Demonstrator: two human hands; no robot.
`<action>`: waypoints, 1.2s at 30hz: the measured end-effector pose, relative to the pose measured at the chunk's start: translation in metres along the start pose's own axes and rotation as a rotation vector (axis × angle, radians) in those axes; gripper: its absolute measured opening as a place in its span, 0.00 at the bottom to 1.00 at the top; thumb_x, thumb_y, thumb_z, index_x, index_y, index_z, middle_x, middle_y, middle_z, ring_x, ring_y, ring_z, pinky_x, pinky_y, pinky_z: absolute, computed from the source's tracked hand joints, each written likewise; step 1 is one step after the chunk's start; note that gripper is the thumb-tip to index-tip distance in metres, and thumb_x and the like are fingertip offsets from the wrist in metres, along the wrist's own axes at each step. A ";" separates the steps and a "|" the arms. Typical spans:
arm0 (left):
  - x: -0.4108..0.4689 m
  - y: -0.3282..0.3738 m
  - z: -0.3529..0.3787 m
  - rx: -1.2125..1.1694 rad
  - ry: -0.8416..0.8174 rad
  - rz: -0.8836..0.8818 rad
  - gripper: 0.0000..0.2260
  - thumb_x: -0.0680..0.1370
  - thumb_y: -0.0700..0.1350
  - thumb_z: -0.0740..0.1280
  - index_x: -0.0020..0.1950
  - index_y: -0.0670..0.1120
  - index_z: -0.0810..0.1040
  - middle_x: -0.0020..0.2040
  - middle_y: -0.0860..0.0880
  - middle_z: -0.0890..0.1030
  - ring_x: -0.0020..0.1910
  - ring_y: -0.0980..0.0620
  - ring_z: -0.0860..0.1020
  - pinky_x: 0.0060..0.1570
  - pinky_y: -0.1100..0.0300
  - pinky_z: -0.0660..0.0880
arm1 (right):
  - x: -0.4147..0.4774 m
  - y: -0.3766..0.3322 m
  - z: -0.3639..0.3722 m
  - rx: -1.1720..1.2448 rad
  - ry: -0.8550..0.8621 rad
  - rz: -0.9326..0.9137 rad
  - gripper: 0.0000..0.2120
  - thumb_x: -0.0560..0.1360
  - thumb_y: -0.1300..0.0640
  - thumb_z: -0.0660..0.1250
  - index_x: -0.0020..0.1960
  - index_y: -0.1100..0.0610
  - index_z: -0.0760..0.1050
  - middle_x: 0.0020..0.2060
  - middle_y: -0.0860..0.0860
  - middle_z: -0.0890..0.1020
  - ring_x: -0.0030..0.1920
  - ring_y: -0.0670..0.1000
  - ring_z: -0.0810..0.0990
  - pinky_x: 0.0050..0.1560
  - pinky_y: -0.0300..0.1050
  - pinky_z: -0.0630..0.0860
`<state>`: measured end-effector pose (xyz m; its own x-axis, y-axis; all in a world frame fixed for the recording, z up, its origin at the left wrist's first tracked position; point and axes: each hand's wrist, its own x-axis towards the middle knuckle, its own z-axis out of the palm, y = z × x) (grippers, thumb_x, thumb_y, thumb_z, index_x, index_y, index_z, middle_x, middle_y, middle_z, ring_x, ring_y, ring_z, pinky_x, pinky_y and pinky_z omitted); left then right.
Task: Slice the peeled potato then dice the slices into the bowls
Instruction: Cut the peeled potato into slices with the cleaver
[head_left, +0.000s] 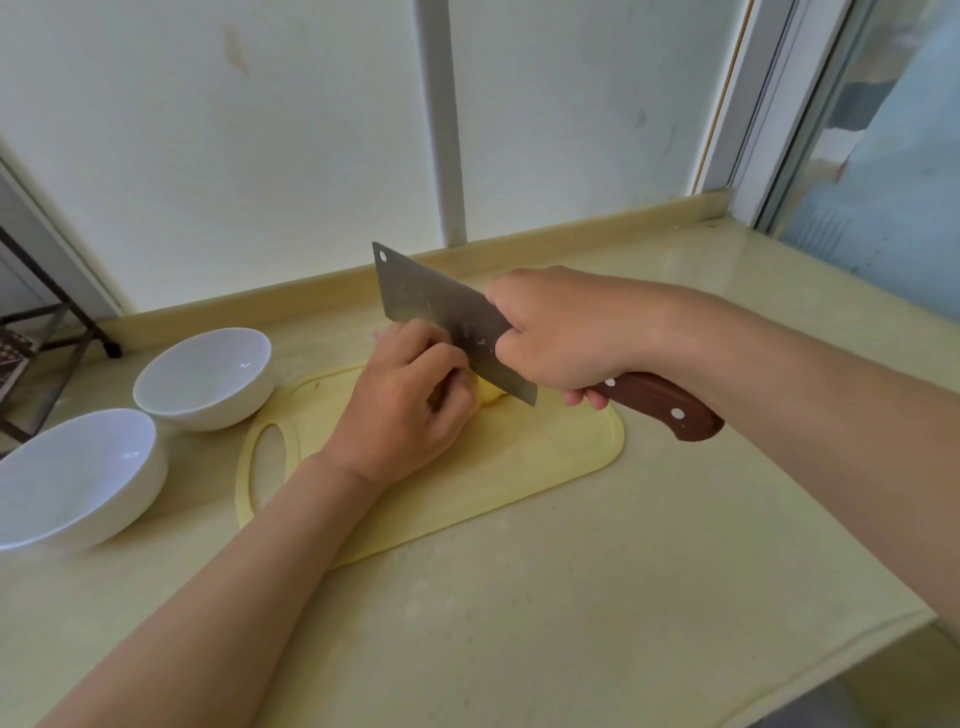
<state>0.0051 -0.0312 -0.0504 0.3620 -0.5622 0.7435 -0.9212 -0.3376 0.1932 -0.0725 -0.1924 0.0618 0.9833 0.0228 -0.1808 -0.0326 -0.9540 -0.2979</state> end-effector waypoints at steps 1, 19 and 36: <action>0.000 0.000 0.000 0.003 -0.004 0.001 0.06 0.76 0.38 0.65 0.42 0.37 0.80 0.42 0.42 0.76 0.39 0.44 0.72 0.42 0.54 0.70 | -0.001 0.000 -0.001 -0.005 0.002 0.001 0.06 0.79 0.61 0.55 0.52 0.62 0.69 0.35 0.64 0.82 0.26 0.60 0.80 0.25 0.46 0.75; 0.000 -0.001 0.002 0.031 -0.010 0.012 0.04 0.74 0.35 0.67 0.41 0.37 0.80 0.42 0.42 0.76 0.39 0.43 0.72 0.41 0.51 0.70 | -0.013 -0.007 -0.007 -0.062 -0.001 -0.006 0.05 0.80 0.61 0.54 0.50 0.61 0.68 0.32 0.62 0.81 0.23 0.57 0.78 0.23 0.42 0.72; -0.002 -0.004 0.003 0.005 0.038 0.010 0.03 0.73 0.34 0.67 0.41 0.37 0.80 0.41 0.42 0.76 0.38 0.43 0.73 0.41 0.51 0.71 | -0.007 -0.007 -0.005 -0.034 -0.070 -0.020 0.10 0.81 0.61 0.55 0.43 0.50 0.64 0.30 0.60 0.79 0.21 0.55 0.76 0.24 0.43 0.73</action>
<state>0.0082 -0.0311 -0.0547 0.3471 -0.5366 0.7691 -0.9241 -0.3357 0.1829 -0.0780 -0.1876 0.0697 0.9686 0.0613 -0.2409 -0.0063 -0.9629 -0.2700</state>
